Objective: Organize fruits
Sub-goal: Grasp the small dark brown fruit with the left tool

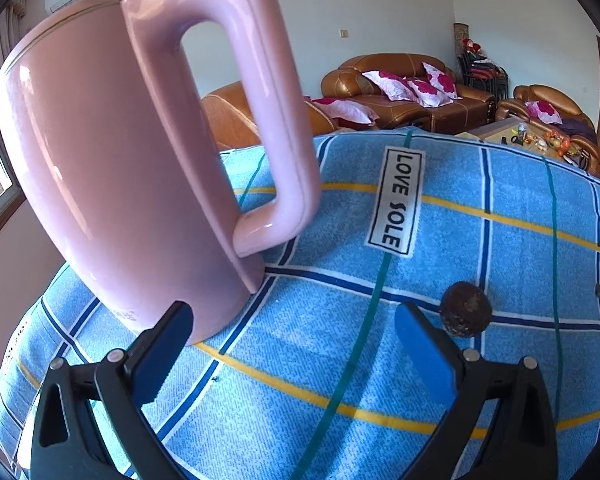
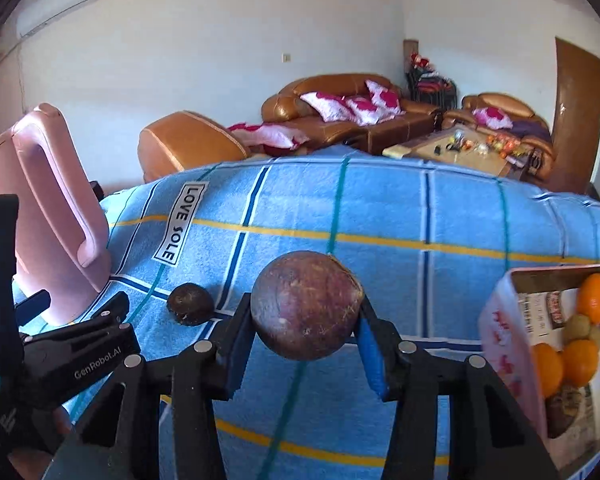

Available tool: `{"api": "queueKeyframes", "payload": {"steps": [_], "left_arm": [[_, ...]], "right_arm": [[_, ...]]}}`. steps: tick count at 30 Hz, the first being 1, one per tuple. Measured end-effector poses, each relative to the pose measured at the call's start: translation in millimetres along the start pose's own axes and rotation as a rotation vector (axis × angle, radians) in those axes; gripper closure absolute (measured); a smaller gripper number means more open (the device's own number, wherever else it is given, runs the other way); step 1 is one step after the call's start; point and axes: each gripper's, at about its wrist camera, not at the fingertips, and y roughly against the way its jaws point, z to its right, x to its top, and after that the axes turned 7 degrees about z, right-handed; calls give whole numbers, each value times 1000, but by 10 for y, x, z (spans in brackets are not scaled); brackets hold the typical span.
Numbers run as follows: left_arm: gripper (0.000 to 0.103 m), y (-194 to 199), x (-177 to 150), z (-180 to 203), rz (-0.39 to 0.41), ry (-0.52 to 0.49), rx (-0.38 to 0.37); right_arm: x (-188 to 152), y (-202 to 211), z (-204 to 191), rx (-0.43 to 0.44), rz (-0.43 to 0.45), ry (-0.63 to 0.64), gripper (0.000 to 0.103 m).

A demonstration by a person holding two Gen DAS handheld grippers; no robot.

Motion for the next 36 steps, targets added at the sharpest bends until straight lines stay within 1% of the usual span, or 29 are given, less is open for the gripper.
{"api": "queueKeyframes", "payload": {"steps": [3, 4, 5, 6, 8, 10, 13, 15, 19, 21, 22, 25, 26, 27, 28, 29, 30, 33, 36], "left_arm": [[2, 63, 18, 61, 29, -17, -70], [3, 73, 29, 79, 35, -17, -96], [10, 75, 43, 87, 37, -13, -132], [16, 73, 50, 100, 33, -4, -178], [19, 51, 52, 147, 11, 18, -260], [22, 14, 65, 244, -10, 14, -295], [25, -70, 106, 421, -40, -30, -306], [32, -137, 110, 543, -65, -54, -306], [41, -260, 163, 687, -111, -79, -303], [41, -330, 168, 710, -146, -76, -284], [41, -368, 169, 710, -162, -67, -289], [44, -405, 163, 659, -171, -25, -320], [45, -410, 163, 663, -170, -25, -320], [47, -399, 143, 670, -169, -29, -320], [50, -385, 132, 679, -166, -34, -330], [59, -367, 124, 695, -162, -41, -343], [63, -351, 120, 715, -158, -48, -352], [63, -338, 110, 720, -158, -46, -357], [63, -319, 90, 628, -155, -23, -376]], "right_arm": [[43, 144, 106, -36, 61, 21, 53], [41, 174, 121, -42, 72, 19, 53], [40, 187, 134, -43, 75, 15, 53], [50, 179, 141, -39, 75, 11, 53], [58, 167, 162, -33, 69, 3, 53], [58, 164, 187, -26, 63, -7, 53], [50, 148, 209, -10, 53, -24, 53], [28, 143, 208, -5, 47, -29, 53], [21, 120, 203, 4, 35, -31, 53], [15, 111, 199, 8, 30, -31, 53], [11, 104, 200, 12, 26, -31, 53], [12, 74, 186, 17, 13, -26, 53], [18, 59, 180, 18, 10, -24, 53], [17, 50, 175, 18, 7, -23, 53], [18, 44, 170, 18, 5, -21, 53], [20, 32, 163, 17, 3, -19, 53], [18, 32, 159, 16, 3, -18, 53], [14, 46, 154, 11, 11, -13, 53], [3, 80, 142, 10, 25, -5, 53]]}}
